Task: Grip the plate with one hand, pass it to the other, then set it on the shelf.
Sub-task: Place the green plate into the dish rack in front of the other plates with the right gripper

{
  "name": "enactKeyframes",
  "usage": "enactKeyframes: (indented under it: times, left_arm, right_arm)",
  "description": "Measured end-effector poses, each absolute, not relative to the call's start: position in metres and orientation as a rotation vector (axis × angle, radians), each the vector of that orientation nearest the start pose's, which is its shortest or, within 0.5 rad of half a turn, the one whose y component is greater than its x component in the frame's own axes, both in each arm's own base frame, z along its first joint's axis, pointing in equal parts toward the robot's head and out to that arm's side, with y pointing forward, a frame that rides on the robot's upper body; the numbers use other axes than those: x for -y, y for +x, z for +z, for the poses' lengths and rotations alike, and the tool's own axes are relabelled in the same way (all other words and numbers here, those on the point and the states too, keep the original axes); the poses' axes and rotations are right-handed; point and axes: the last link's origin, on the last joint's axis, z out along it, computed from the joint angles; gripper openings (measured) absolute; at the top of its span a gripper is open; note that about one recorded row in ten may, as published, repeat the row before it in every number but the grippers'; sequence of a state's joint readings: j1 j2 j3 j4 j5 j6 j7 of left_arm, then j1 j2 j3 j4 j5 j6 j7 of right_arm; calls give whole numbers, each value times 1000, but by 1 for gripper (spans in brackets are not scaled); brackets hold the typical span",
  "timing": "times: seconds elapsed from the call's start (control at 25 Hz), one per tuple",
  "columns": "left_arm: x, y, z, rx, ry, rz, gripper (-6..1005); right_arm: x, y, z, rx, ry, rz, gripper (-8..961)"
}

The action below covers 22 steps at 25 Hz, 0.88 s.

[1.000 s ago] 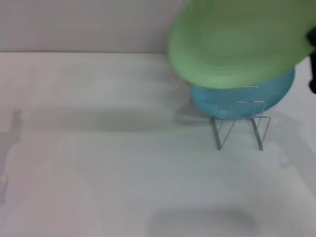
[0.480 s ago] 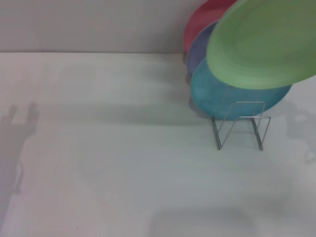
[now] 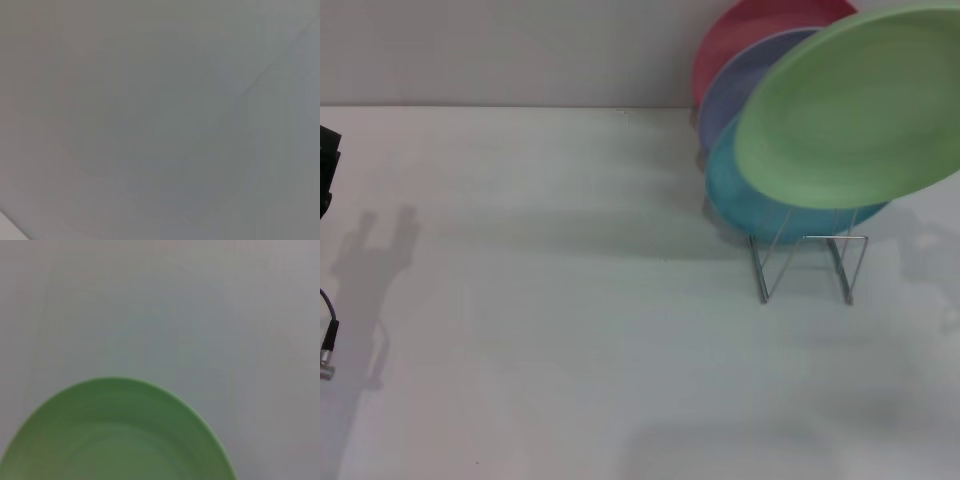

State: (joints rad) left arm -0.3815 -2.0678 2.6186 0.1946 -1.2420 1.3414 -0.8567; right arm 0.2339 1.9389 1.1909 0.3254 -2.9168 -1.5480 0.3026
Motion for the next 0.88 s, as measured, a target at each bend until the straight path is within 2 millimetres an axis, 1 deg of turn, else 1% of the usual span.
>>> enactKeyframes:
  times: [0.04,0.24,0.4,0.6,0.88]
  left_arm:
    - [-306,-329,-4,1083,-1289,-1354,683]
    - [-306,-327,-5,1088,-1294,-1361,691]
    - [-307,-327,-6,1090,-1293,-1363,697]
    - [-307,-327,-6,1093,-1291,-1364,704]
    - [-308,-327,-6,1097,-1290,-1363,715]
  right_arm:
    - [-282,314,45,-178,-1698,1005,23]
    - [-287,313,37,-176,-1725,978,22]
    - [-289,314,34,-177,-1740,964,22]
    - [-287,315,31,-178,-1768,954,22]
    - [-280,325,30,-196,-1775,909,21]
